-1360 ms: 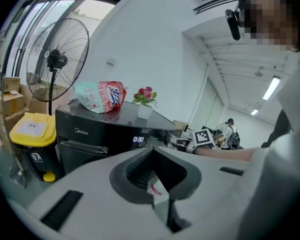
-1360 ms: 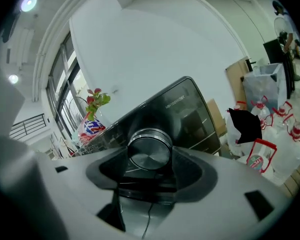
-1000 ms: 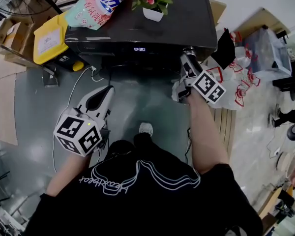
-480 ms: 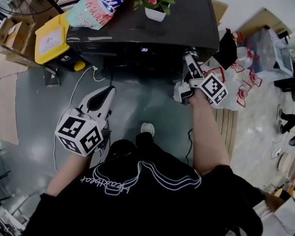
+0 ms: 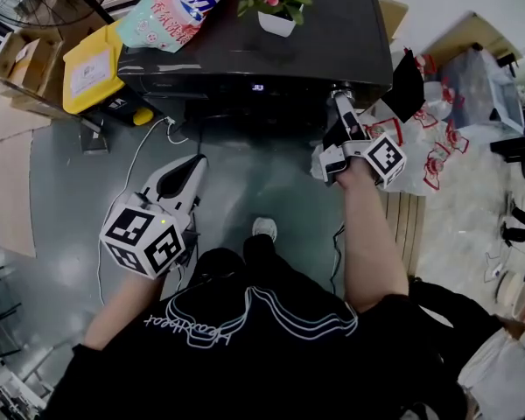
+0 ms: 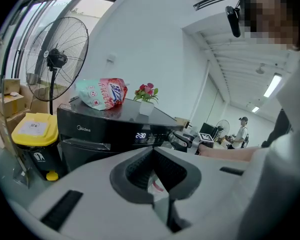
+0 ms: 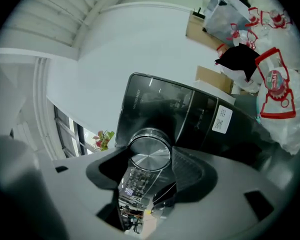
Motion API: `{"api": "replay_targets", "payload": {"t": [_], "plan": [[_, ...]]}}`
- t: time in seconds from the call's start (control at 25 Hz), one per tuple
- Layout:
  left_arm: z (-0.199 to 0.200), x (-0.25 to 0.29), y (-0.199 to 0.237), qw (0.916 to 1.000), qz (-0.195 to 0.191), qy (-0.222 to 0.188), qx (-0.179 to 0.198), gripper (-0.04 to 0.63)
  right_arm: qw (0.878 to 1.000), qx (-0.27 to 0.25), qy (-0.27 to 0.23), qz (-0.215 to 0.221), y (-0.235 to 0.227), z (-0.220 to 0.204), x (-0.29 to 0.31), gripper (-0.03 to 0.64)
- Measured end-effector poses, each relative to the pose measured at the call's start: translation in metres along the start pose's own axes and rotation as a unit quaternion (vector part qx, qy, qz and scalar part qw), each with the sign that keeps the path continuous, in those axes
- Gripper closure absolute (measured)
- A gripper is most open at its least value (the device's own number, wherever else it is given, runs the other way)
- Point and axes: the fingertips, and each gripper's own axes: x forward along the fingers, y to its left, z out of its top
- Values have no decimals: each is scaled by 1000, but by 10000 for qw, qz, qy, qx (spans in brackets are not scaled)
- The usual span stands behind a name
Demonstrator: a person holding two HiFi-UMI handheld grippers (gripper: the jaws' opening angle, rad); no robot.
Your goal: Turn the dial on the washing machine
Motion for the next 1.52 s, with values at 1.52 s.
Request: {"api": "replay_targets", "payload": {"t": [1.52], "plan": [[4,5,1,9998,185,-78,0,591,5400,-8106,997,-2033,23,-20,7,351]]}}
